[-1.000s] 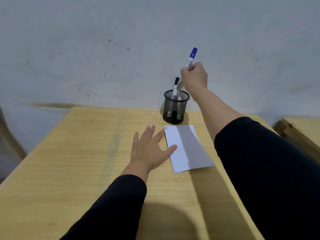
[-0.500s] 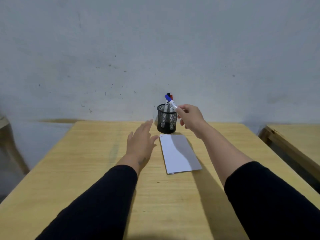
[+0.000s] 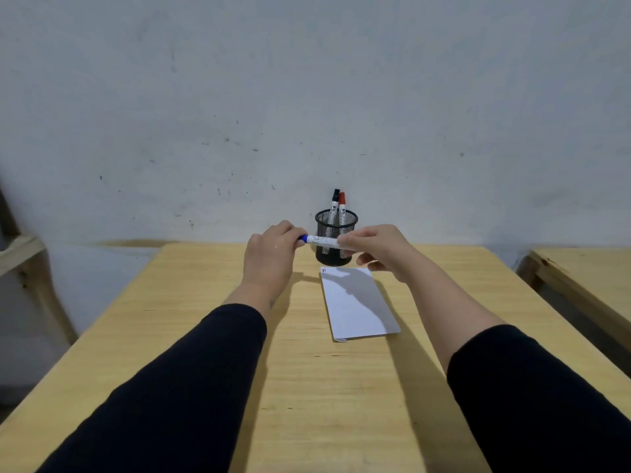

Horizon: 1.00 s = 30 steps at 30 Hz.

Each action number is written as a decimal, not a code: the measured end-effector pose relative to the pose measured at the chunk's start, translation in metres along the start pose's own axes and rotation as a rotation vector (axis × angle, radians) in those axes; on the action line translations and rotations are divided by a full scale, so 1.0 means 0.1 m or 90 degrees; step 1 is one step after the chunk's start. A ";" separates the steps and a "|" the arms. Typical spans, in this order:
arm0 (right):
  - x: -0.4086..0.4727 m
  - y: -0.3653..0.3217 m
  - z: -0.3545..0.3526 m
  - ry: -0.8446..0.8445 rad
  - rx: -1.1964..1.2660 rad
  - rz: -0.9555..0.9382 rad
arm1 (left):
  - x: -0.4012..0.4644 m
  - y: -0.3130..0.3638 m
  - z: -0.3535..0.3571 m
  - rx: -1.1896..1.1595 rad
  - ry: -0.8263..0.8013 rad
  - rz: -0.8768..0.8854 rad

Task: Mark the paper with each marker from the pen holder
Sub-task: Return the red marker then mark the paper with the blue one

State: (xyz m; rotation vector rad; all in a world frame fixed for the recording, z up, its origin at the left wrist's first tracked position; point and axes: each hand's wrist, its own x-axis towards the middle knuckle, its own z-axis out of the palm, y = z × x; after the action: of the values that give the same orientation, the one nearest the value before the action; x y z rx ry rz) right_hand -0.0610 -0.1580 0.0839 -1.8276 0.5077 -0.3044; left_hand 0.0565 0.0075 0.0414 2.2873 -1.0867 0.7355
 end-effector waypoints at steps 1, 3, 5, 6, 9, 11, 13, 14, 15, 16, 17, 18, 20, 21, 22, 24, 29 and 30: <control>0.00 -0.01 -0.01 -0.001 0.111 0.034 | 0.00 0.02 -0.01 -0.010 0.007 -0.018; 0.03 -0.02 0.04 0.011 0.308 0.085 | -0.01 0.10 -0.02 -0.037 0.019 -0.041; 0.06 -0.02 0.15 0.018 0.373 0.114 | -0.01 0.22 -0.01 -0.056 0.021 -0.040; 0.07 -0.02 0.22 0.018 0.359 0.121 | -0.01 0.28 0.00 -0.058 0.016 -0.035; 0.07 -0.01 0.41 0.055 0.279 0.113 | -0.04 0.37 0.05 -0.039 -0.019 -0.048; 0.08 0.00 0.47 0.072 0.219 0.089 | -0.08 0.40 0.06 -0.031 -0.057 -0.077; 0.10 0.02 0.48 0.076 0.189 0.075 | -0.11 0.41 0.05 -0.046 -0.098 -0.117; 0.11 0.03 0.47 0.081 0.187 0.074 | -0.11 0.42 0.04 -0.056 -0.116 -0.140; 0.12 0.04 0.45 0.088 0.187 0.074 | -0.13 0.40 0.03 -0.070 -0.132 -0.166; 0.12 0.05 0.42 0.098 0.190 0.073 | -0.14 0.38 0.03 -0.090 -0.145 -0.192; 0.13 0.06 0.39 0.109 0.194 0.069 | -0.15 0.35 0.04 -0.110 -0.155 -0.214; 0.13 0.06 0.37 0.119 0.196 0.065 | -0.18 0.31 0.07 -0.123 -0.166 -0.228; 0.14 0.09 0.33 0.127 0.191 0.058 | -0.25 0.25 0.15 -0.123 -0.192 -0.240; 0.14 0.11 0.32 0.127 0.188 0.056 | -0.28 0.23 0.19 -0.104 -0.204 -0.240; 0.15 0.13 0.33 0.126 0.189 0.055 | -0.32 0.22 0.25 -0.069 -0.221 -0.231; 0.18 0.19 0.35 0.128 0.200 0.052 | -0.40 0.21 0.36 0.018 -0.252 -0.203; 0.27 0.36 0.37 0.147 0.232 0.047 | -0.49 0.16 0.51 0.050 -0.251 -0.184; 0.29 0.39 0.37 0.152 0.241 0.046 | -0.50 0.16 0.51 0.044 -0.246 -0.186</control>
State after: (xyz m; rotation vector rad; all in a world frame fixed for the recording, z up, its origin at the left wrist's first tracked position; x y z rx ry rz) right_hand -0.0266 -0.1506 0.0342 -1.4091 0.6336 -0.5356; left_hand 0.0299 -0.0074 -0.0249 2.6418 -0.8611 0.2228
